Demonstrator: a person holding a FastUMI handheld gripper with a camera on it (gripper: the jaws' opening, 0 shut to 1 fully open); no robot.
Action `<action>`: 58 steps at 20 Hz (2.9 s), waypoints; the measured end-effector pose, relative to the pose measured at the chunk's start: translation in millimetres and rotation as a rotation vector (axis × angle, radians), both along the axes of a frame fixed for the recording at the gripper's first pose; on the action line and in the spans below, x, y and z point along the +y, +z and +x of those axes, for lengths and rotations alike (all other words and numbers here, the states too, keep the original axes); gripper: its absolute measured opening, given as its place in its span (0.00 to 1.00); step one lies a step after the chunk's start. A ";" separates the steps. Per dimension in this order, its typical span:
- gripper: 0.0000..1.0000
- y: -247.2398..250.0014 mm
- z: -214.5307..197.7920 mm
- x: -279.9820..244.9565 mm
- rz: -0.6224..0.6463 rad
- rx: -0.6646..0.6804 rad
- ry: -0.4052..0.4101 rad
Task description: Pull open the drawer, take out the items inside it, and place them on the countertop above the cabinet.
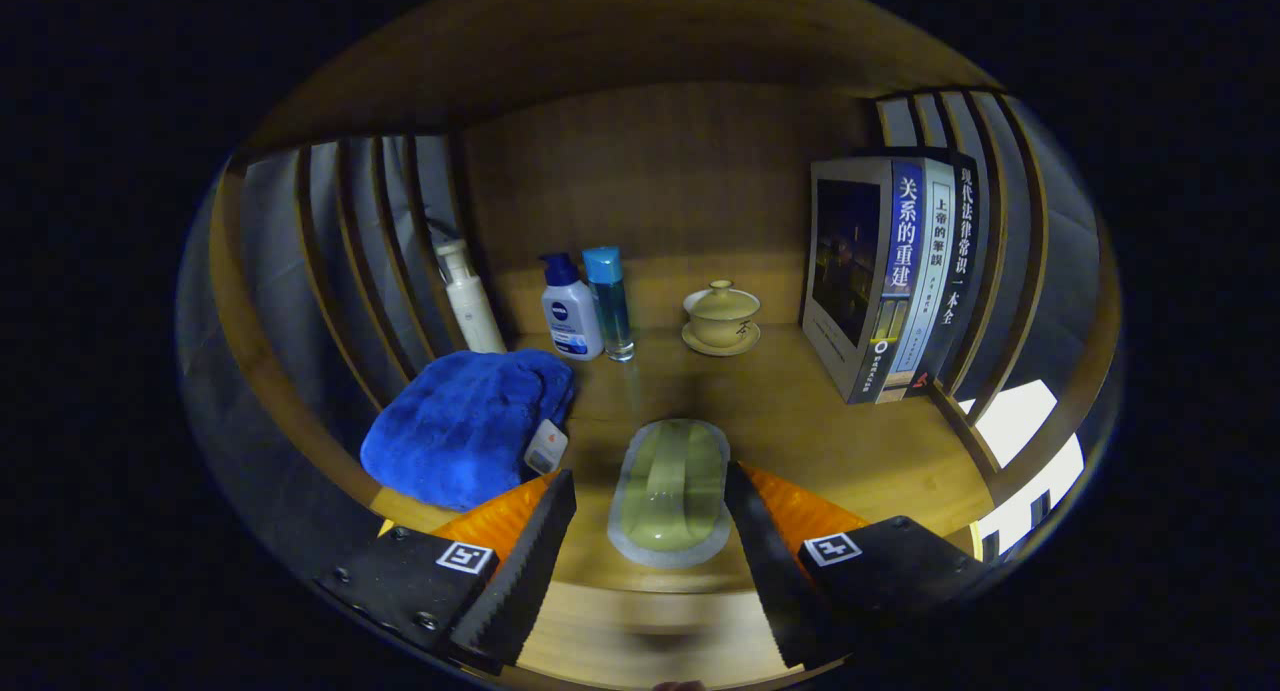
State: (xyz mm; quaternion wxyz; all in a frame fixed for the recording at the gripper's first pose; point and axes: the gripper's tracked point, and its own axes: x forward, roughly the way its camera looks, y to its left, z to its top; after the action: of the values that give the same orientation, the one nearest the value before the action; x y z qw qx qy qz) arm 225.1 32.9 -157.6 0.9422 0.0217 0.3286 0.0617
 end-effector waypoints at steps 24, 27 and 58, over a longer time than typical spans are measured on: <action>0.97 56.2 -182.4 19.3 0.059 -0.376 0.035; 0.97 52.0 -198.5 16.2 0.051 -0.391 0.030; 0.96 -74.8 -261.8 -4.7 -0.047 -0.371 -0.010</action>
State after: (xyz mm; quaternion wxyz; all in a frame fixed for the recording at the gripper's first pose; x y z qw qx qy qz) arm -36.7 28.2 -232.4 0.9872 -0.0105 0.1506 0.0520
